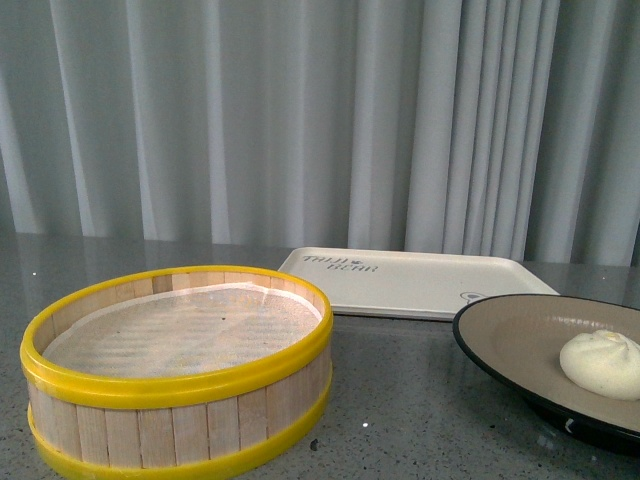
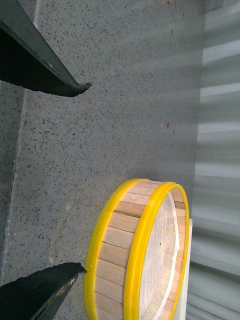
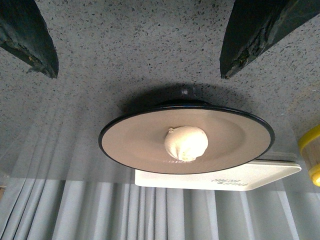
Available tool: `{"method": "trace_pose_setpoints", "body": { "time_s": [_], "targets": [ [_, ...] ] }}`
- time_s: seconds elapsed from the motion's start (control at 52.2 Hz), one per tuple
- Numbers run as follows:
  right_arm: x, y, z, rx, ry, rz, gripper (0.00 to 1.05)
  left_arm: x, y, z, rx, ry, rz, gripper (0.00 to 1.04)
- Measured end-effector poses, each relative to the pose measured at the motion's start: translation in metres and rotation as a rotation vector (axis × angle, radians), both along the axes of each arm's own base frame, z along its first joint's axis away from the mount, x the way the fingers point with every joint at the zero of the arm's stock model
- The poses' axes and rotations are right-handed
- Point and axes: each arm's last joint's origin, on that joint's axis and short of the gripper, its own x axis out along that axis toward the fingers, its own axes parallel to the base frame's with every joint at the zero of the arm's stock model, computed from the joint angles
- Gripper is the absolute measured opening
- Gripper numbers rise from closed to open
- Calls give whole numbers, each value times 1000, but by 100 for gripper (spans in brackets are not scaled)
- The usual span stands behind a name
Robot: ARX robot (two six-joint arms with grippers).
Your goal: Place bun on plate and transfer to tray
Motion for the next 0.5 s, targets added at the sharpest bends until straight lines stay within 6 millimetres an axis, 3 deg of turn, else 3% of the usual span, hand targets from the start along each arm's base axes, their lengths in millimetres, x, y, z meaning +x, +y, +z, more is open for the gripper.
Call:
{"method": "trace_pose_setpoints", "body": {
  "time_s": [0.268, 0.326, 0.402, 0.498],
  "targets": [
    [0, 0, 0, 3, 2, -5, 96, 0, 0, 0, 0, 0, 0, 98],
    [3, -1, 2, 65, 93, -123, 96, 0, 0, 0, 0, 0, 0, 98],
    [16, -3, 27, 5, 162, -107, 96, 0, 0, 0, 0, 0, -1, 98],
    [28, -5, 57, -267, 193, 59, 96, 0, 0, 0, 0, 0, 0, 98]
  ]
}}
